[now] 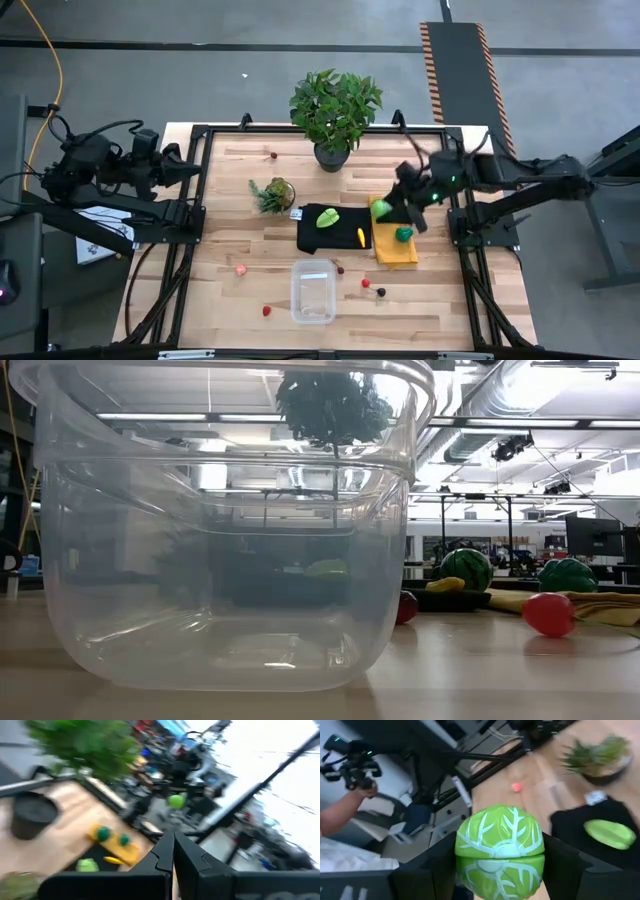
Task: Pick and placing Produce into tupperware
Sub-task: Put the cabbage into the bin
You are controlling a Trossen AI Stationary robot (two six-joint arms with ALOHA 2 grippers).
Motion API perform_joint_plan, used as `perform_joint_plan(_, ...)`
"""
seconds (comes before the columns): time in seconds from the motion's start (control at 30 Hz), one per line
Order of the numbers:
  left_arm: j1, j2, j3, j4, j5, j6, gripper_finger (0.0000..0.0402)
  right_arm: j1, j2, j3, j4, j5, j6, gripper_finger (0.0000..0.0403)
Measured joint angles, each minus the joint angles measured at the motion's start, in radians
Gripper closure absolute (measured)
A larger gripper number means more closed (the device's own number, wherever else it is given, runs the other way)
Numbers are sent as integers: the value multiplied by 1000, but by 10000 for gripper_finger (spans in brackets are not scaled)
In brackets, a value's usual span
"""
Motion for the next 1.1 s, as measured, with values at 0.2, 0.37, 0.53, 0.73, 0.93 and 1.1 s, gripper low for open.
perform_joint_plan(0.2,0,50,0,44,156,-78,401,174,115,0,84,76,24,187)
perform_joint_plan(0.37,0,122,0,40,215,-107,401,250,221,0,199,117,34,187)
perform_joint_plan(0.53,-1,210,0,42,246,-106,401,282,336,0,286,117,90,187)
perform_joint_plan(0.73,-1,311,0,43,413,-88,401,300,453,12,398,122,161,187)
perform_joint_plan(0.93,-1,356,-1,136,586,-54,401,298,595,186,340,158,129,187)
perform_joint_plan(1.1,-1,344,0,204,645,-54,401,297,771,445,56,170,71,187)
